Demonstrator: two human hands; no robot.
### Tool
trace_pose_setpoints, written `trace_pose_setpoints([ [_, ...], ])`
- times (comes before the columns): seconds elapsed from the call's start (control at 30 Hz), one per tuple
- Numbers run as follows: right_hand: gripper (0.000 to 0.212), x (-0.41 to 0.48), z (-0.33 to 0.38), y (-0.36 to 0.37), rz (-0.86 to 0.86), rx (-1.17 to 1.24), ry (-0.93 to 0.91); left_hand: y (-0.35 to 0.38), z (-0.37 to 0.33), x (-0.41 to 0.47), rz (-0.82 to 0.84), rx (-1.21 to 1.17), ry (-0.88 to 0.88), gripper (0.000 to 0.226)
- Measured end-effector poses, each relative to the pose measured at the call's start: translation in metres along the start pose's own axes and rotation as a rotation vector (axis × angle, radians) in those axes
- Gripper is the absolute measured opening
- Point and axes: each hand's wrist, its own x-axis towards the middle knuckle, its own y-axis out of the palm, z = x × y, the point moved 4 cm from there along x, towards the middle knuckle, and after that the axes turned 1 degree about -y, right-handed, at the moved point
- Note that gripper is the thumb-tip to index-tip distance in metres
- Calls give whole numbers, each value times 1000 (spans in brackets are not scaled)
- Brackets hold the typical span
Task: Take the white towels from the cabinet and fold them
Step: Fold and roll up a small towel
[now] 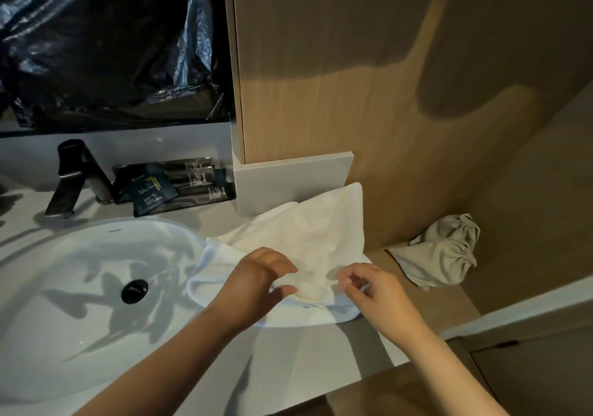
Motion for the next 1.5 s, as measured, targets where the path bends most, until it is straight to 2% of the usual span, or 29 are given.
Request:
trace_pose_setpoints([
  [0.07, 27, -3, -3, 0, 21, 4, 19, 6, -2, 5, 50, -6, -4, 28],
  [0.13, 19, -6, -6, 2, 62, 30, 48, 9, -2, 9, 106, -32, -20, 14],
  [0.2, 18, -10, -8, 7, 99, 64, 53, 8, -2, 10, 93, -87, -60, 4],
  [0.3, 25, -14, -7, 19, 143, 87, 45, 3, 1, 8, 30, -111, -127, 7],
  [0.37, 22, -13, -7, 29, 155, 56, 39, 0, 0, 7, 4, -126, -147, 12],
  [0.53, 15, -5, -6, 36, 108, 14, -34, 1, -4, 5, 45, -87, -122, 15],
  [0.73, 13, 1, 0, 32, -23, 122, -38, -2, -8, -3, 80, -216, -72, 9],
  [0.87, 10, 4, 4, 35, -64, 245, 44, -3, -12, -4, 5, -129, -29, 6],
  [1.0, 3, 7, 14, 35, -96, 366, 84, -10, -14, -1, -83, -179, 1, 8],
  [1.1, 19, 13, 23, 25, -108, 486, 70, -21, -19, 1, -156, -215, 23, 2],
  [1.13, 21, 17, 28, 21, -96, 474, 55, -24, -20, 2, -184, -222, 22, 4],
  [1.23, 8, 31, 46, 7, -86, 367, -41, -34, -21, 6, -250, -261, -45, 6],
  [1.3, 9, 40, 62, -6, -132, 314, -113, -43, -17, 11, -242, -251, -90, 9],
  [1.4, 10, 53, 83, -34, -236, 233, -214, -61, -6, 14, -207, -168, -93, 29],
  [1.5, 10, 67, 104, -59, -304, 109, -321, -73, 5, 14, -191, -100, -139, 29],
])
